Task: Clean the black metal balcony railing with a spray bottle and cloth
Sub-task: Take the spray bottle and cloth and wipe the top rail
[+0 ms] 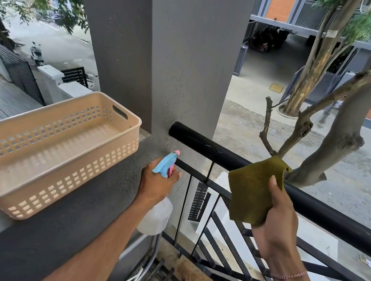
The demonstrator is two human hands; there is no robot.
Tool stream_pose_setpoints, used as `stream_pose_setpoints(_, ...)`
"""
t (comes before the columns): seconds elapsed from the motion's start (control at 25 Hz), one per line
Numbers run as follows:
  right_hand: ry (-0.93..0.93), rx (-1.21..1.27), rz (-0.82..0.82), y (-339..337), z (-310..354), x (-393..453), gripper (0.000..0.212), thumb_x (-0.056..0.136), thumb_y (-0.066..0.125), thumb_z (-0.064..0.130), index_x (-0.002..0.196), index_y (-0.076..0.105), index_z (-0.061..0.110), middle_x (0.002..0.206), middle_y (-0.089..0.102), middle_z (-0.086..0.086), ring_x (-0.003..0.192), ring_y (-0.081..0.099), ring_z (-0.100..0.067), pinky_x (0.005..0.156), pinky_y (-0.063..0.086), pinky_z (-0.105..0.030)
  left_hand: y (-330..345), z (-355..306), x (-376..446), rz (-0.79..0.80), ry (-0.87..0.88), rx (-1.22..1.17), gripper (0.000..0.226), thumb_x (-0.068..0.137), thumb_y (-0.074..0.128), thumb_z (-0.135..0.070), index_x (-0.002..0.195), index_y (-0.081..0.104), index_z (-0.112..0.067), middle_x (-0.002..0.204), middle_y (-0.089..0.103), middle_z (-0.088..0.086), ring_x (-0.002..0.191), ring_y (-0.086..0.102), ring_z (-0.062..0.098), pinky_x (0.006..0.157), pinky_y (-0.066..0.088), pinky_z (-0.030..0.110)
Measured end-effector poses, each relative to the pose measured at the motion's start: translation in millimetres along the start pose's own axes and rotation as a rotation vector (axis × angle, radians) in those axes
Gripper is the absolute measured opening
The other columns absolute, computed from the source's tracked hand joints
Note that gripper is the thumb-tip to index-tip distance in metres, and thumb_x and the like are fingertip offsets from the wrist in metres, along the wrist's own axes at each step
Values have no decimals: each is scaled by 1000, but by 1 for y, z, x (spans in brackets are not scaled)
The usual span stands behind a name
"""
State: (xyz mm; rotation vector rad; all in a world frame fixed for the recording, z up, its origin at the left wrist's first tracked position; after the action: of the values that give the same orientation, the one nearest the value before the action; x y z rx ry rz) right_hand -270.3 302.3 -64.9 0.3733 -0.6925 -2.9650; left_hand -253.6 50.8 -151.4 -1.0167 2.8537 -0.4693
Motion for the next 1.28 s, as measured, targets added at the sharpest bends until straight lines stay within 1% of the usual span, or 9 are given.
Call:
stream_pose_setpoints(0.32, -67, 33, -136, -1, 16, 9, 31, 100, 57, 34, 127, 64, 21, 102, 77, 4, 96, 74, -17, 91, 54, -54, 20, -2, -12, 118, -17, 33, 27, 86, 82, -17, 105, 65, -11, 82, 60, 3, 64, 59, 11, 53, 49, 13)
stream_pose_setpoints(0.44, -122, -1, -166, -8, 23, 11, 35, 100, 56, 37, 133, 61, 24, 102, 77, 8, 90, 74, -10, 77, 60, -45, 25, -1, -10, 132, -2, 40, 33, 82, 86, -16, 107, 67, -6, 85, 62, 5, 68, 61, 13, 55, 51, 15)
stream_pose_setpoints(0.52, -168, -65, -171, -12, 26, 11, 42, 100, 55, 41, 140, 56, 29, 119, 71, 8, 106, 68, -11, 75, 59, -38, 28, -1, -10, 133, -9, 39, 33, 82, 85, -17, 108, 68, -5, 84, 62, 6, 67, 60, 13, 54, 51, 15)
stream_pose_setpoints(0.6, -266, -262, -125, -15, 25, 15, 51, 100, 52, 51, 147, 49, 32, 140, 57, 9, 128, 53, -13, 101, 48, -39, 29, -2, -11, 123, -15, 34, 31, 84, 84, -17, 107, 67, -4, 81, 60, 6, 64, 59, 13, 52, 48, 13)
stream_pose_setpoints(0.72, -472, -677, 61, 3, 12, 37, 64, 104, 35, 58, 158, 29, 24, 155, 36, 8, 142, 32, -9, 118, 24, -32, 26, -5, -10, 90, -9, 24, 32, 85, 83, -17, 109, 66, -7, 85, 61, 7, 66, 59, 14, 52, 50, 12)
stream_pose_setpoints(0.92, -553, -1643, 173, 58, -55, 99, 68, 103, 6, 55, 160, -4, 21, 166, 5, -21, 153, 1, -39, 120, -2, -63, 13, -8, -1, 20, 36, 30, 17, 83, 84, -12, 92, 70, -8, 78, 67, 9, 63, 60, 16, 59, 59, 30)
stream_pose_setpoints(1.0, -531, -1921, 124, 80, -72, 104, 66, 104, 11, 52, 160, 8, 16, 164, 11, -25, 150, 8, -48, 116, 1, -70, 7, -7, 2, 5, 48, 42, 16, 83, 83, -11, 88, 68, -9, 74, 65, 6, 61, 58, 16, 58, 57, 31)
stream_pose_setpoints(1.12, -500, -1981, 125, 109, -77, 122, 72, 103, 16, 56, 158, 16, 11, 157, 28, -27, 142, 28, -47, 114, 16, -63, -1, -1, 8, 0, 43, 36, 19, 84, 83, -8, 92, 66, -12, 73, 61, -3, 61, 56, 10, 58, 50, 20)
stream_pose_setpoints(1.28, -387, -1862, 543, 126, -51, 165, 66, 104, 28, 51, 156, 20, 11, 149, 43, -22, 129, 46, -42, 107, 40, -54, -9, 6, 10, -17, -6, -7, 25, 86, 81, -10, 106, 66, -12, 83, 63, -3, 70, 60, 10, 66, 53, 17)
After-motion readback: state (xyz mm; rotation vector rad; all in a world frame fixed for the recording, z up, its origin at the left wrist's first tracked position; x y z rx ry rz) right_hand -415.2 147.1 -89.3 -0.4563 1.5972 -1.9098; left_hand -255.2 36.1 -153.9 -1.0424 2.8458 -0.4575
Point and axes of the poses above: each hand's wrist, its own x-axis towards the middle knuckle, its own y-axis out of the palm, z = x × y, the point moved 2 cm from there along x, towards the middle knuckle
